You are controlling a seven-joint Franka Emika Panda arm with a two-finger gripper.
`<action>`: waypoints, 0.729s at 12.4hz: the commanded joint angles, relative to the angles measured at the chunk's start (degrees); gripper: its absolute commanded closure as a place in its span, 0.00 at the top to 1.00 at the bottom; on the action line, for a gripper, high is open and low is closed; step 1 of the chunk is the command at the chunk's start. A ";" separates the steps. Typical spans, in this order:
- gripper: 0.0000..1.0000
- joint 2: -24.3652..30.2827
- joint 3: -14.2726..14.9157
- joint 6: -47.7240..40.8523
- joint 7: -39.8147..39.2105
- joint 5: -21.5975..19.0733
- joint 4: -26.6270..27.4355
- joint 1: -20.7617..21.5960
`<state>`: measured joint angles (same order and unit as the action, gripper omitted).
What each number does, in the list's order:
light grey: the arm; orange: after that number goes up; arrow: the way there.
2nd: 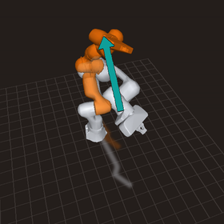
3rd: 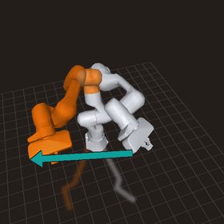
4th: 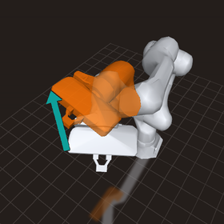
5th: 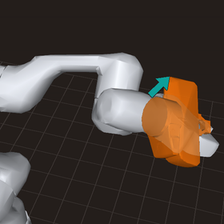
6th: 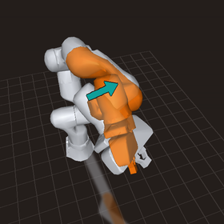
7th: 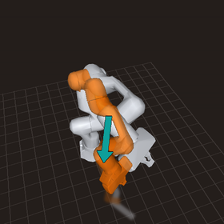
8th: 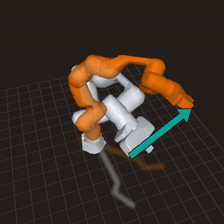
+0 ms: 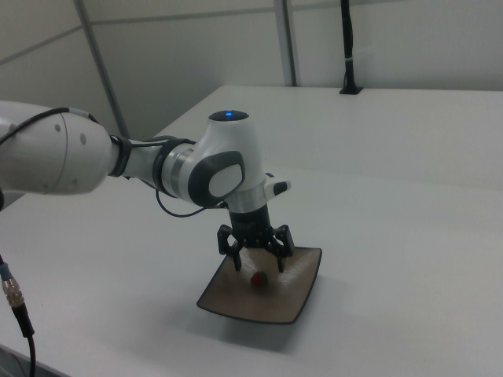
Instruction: Strawberries on a ceramic plate
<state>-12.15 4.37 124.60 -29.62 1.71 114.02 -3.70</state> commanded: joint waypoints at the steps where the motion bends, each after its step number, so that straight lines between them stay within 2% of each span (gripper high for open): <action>1: 1.00 4.32 -0.59 -8.38 4.46 -0.13 -4.40 0.44; 4: 1.00 7.48 -0.51 -21.12 10.62 -0.13 -13.80 1.24; 6: 1.00 9.94 -0.07 -26.48 11.33 -0.21 -17.24 1.24; 9: 1.00 12.67 0.02 -32.75 11.69 -0.30 -19.10 2.89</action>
<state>-1.26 3.78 96.23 -19.40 1.69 96.10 -2.94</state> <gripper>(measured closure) 0.000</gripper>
